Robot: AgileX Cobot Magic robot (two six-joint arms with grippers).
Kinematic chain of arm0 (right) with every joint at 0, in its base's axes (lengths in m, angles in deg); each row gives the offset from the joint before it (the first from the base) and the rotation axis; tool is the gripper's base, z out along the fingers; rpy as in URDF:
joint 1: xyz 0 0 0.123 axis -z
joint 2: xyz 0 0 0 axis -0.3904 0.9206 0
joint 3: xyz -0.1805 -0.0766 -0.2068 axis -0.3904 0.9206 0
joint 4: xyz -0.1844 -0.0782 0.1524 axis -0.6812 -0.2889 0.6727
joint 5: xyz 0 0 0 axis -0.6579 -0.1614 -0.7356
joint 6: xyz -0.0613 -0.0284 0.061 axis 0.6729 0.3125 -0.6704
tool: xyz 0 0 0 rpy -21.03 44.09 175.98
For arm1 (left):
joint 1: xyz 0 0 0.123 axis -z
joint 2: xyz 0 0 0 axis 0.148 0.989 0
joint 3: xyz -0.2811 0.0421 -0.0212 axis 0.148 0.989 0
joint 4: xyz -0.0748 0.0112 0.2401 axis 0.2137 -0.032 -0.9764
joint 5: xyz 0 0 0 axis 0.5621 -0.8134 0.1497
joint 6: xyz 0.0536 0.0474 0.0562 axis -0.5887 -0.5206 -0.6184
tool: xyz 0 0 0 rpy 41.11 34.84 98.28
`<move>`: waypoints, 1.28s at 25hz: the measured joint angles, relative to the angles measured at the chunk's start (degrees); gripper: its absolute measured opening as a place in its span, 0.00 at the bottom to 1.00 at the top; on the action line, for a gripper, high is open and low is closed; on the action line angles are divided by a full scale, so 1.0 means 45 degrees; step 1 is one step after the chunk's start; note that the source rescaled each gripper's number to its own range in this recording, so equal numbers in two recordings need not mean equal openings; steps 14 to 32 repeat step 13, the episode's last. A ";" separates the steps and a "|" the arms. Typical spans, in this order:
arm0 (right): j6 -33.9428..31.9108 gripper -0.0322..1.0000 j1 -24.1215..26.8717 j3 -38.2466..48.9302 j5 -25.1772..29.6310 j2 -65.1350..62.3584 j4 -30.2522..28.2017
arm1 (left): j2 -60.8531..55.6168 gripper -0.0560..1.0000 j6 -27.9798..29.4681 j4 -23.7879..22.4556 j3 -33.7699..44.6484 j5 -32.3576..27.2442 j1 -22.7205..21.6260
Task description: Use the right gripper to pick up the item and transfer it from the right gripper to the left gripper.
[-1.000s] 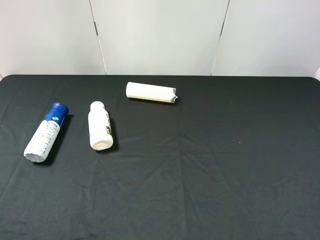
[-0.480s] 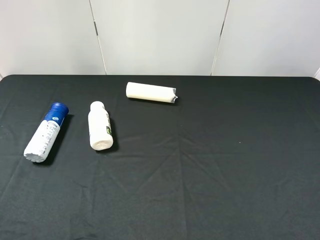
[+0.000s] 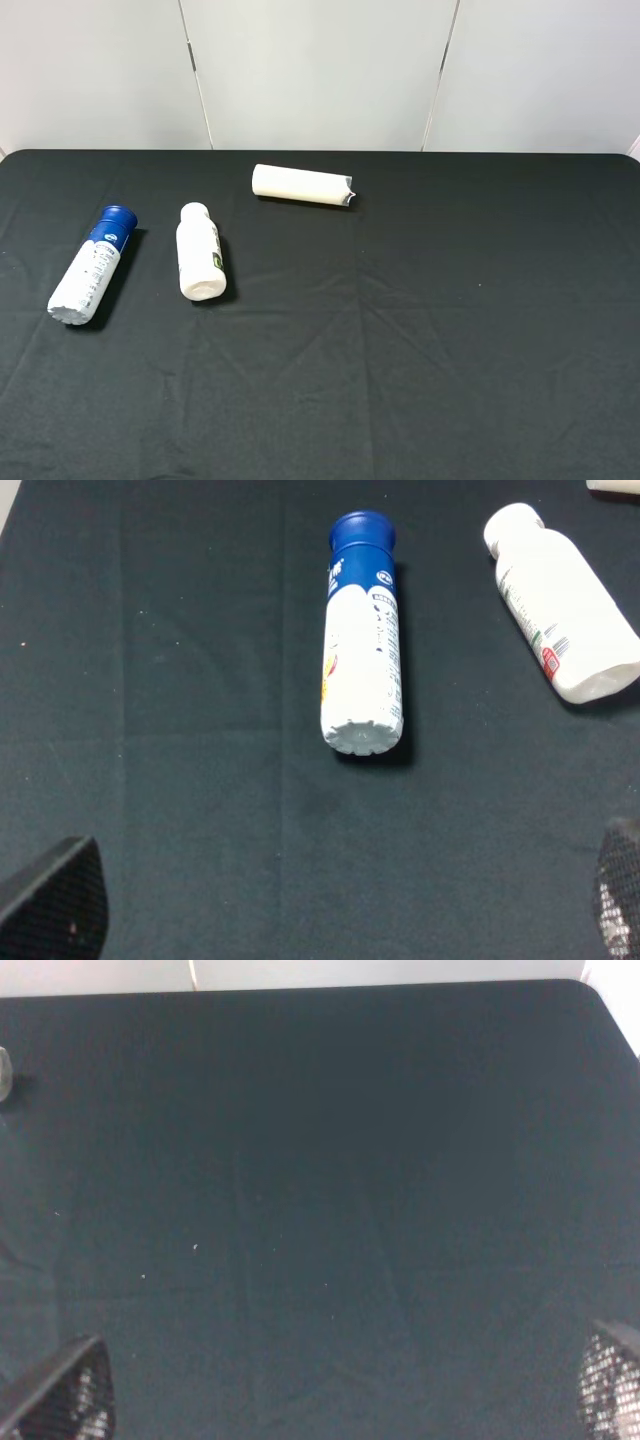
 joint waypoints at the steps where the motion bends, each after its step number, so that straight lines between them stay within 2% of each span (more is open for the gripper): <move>1: 0.0000 1.00 0.0000 0.0000 0.0000 0.0000 0.0000 | 0.0000 0.94 0.0000 0.0000 0.0000 0.0031 0.0000; 32: 0.0000 1.00 0.0000 0.0000 0.0000 0.0000 0.0000 | 0.0000 0.94 0.0000 0.0000 0.0000 0.0047 0.0000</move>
